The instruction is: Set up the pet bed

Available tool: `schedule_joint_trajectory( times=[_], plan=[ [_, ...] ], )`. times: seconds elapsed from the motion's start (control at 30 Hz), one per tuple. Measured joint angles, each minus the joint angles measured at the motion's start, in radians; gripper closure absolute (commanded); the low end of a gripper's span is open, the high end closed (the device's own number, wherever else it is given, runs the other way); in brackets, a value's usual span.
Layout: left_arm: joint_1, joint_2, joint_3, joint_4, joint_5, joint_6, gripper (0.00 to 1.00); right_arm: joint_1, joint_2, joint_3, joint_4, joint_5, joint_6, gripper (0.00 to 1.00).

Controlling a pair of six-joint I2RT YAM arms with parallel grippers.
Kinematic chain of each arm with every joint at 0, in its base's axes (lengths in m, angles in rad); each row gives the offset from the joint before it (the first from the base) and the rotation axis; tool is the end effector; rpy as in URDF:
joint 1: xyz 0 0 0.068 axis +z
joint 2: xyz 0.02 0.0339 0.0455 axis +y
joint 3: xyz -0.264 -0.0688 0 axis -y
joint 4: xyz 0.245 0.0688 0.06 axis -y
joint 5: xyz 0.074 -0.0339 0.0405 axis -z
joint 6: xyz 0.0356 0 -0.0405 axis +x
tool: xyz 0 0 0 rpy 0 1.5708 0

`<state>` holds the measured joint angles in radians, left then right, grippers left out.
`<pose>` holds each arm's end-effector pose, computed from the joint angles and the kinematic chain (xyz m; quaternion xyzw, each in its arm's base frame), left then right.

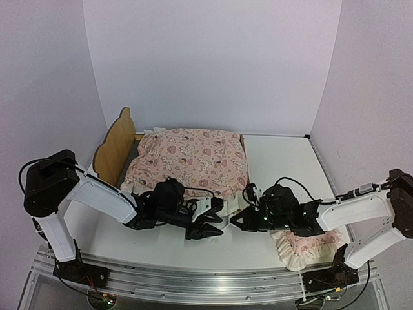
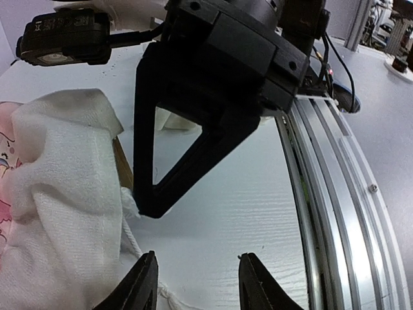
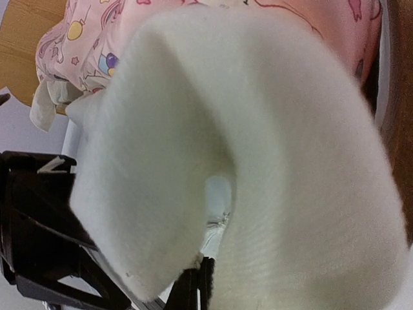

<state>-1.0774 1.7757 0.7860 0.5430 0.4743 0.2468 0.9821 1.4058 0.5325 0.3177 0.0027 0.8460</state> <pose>0.1532 -0.3192 0.1545 0.6044 0.5717 -0.3909 0.3938 0.1517 0.2271 0.1669 -0.0588 0.8719 0.3842 0.2977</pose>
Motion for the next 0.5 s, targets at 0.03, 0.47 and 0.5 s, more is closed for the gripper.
schedule_joint_trajectory(
  times=[0.03,0.47,0.5],
  plan=[
    [-0.006,0.009,0.001,0.019,-0.011,-0.026,0.56,0.0,0.006,0.0,0.011,0.0,0.012,1.0],
    [-0.019,0.145,0.095,0.104,-0.173,-0.266,0.58,0.0,0.015,0.0,0.106,0.005,0.075,1.0],
    [-0.019,0.146,0.098,0.11,-0.178,-0.276,0.59,0.0,0.015,0.0,0.108,0.006,0.077,1.0]
  ],
)
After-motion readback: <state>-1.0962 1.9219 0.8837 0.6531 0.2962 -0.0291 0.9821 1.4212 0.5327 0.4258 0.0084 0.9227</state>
